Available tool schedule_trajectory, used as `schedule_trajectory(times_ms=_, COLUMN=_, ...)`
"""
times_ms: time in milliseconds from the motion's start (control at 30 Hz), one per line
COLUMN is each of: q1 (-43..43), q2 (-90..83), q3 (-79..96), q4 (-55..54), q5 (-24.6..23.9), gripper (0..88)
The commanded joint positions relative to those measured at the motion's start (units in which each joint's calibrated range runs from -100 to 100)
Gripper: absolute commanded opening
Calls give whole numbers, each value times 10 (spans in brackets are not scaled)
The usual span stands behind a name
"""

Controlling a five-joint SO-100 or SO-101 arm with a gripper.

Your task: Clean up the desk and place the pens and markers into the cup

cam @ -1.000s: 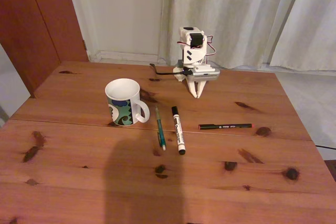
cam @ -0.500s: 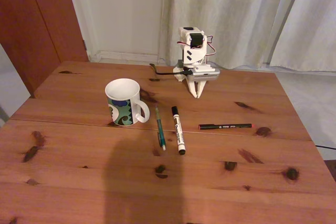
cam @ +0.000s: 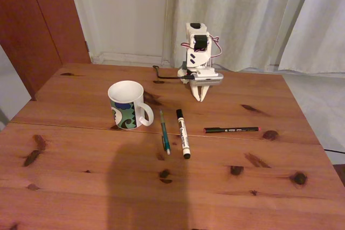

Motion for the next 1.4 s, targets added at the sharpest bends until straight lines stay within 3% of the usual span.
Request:
schedule_trajectory(times_ms=0, q1=5, q2=67, q3=-58, q4=-30, q5=-3, gripper=6)
schedule_trajectory(times_ms=333, q1=11, q2=256, q3=-294, q4=-31, q5=-78, gripper=6)
schedule_trajectory(times_ms=867, q1=99, q2=529, q3=-640, q4=-23, q5=-82, gripper=8)
schedule_trajectory(times_ms=933, q1=106, q2=542, q3=-649, q4=-23, q5=-113, gripper=8)
schedule_trajectory(times_ms=1067, q1=101, q2=553, q3=-667, q4=-29, q5=-225, gripper=8)
schedule_trajectory(times_ms=1367, q1=97, q2=596, q3=-679, q4=1, q5=-349, gripper=8)
